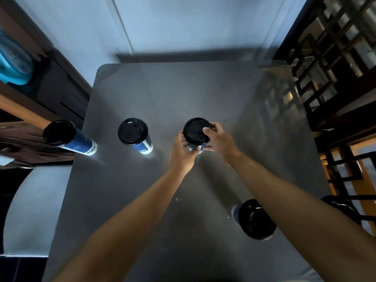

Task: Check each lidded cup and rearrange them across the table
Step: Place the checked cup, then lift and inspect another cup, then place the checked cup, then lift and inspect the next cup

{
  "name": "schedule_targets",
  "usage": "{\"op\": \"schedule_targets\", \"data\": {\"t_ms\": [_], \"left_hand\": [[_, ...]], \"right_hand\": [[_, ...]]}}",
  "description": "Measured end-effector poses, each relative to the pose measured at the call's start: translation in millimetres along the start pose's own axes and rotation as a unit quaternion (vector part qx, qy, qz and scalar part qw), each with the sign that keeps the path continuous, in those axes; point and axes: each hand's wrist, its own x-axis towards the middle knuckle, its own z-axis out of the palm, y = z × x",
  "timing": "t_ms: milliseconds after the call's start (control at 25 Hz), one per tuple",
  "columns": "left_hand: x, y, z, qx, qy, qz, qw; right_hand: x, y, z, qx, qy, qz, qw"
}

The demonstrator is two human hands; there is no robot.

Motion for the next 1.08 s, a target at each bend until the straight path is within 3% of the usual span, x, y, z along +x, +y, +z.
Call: {"op": "schedule_targets", "data": {"t_ms": [240, 360, 480, 680, 880, 1080], "left_hand": [[3.2, -8.0, -0.5, 0.012, -0.013, -0.031, 0.999], [0.9, -9.7, -2.6, 0.069, -0.033, -0.059, 0.995], [-14.8, -13.6, -6.5, 0.135, -0.04, -0.123, 0.982], [-65.3, -31.5, -8.8, 0.137, -0.021, -0.151, 0.979], [-123.5, -38.8, 8.5, 0.127, -0.093, -0.072, 0.985], [-148.9, -60.1, 17.0, 0.191, -0.184, 0.056, 0.963]], "right_hand": [[-3.3, -1.4, -1.9, -0.001, -0.021, 0.009, 1.0], [-8.5, -1.7, -7.6, -0.014, -0.037, -0.003, 0.999], [-14.7, 6.8, -29.5, -0.039, 0.01, -0.035, 0.999], [-41.0, 45.2, -70.6, -0.064, 0.058, -0.044, 0.995], [-95.6, 53.3, -94.5, -0.168, 0.07, -0.06, 0.981], [-160.5, 68.8, -119.7, -0.198, 0.102, -0.067, 0.973]]}}
